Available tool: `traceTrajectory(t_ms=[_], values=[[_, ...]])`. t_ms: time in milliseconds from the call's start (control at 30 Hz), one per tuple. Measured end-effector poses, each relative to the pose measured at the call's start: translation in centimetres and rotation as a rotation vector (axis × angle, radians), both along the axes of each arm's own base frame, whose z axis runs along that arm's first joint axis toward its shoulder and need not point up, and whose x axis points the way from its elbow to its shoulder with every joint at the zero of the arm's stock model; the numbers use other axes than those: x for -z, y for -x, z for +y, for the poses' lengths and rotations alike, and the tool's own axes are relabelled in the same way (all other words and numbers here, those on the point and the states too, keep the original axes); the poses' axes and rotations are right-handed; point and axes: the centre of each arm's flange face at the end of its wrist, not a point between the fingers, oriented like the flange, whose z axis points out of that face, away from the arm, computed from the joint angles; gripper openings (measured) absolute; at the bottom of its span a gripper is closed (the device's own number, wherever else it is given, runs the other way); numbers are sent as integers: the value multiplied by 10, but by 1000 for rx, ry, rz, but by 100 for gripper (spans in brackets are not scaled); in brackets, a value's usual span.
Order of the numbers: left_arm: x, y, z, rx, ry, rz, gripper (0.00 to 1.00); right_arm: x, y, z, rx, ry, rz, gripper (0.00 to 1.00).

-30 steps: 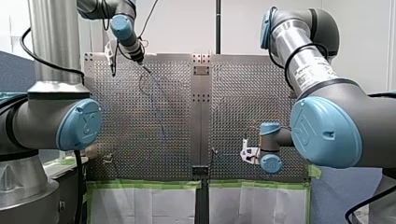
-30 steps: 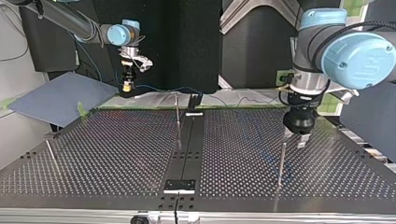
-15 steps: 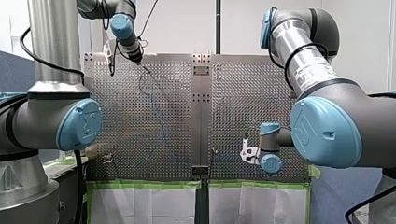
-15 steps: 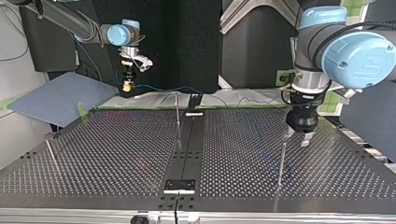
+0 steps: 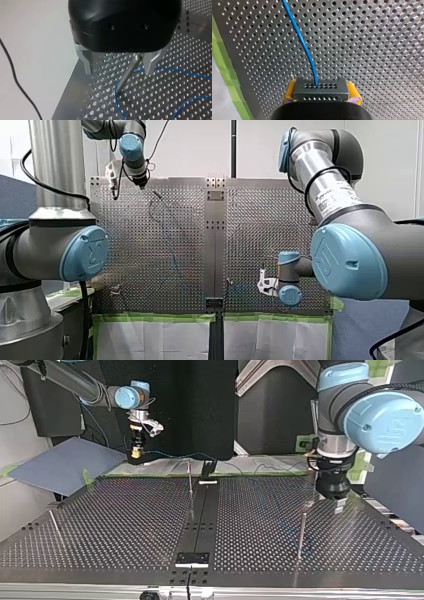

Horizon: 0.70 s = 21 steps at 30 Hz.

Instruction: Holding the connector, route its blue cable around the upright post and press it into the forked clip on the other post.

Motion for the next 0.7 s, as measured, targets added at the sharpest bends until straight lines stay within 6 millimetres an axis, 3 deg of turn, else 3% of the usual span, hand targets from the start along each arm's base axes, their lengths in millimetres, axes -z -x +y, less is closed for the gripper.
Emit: traceTrajectory(t_ms=[700], values=[[-2,1,-7,26,-4,-19,100,0,0,0,0,-1,0,2]])
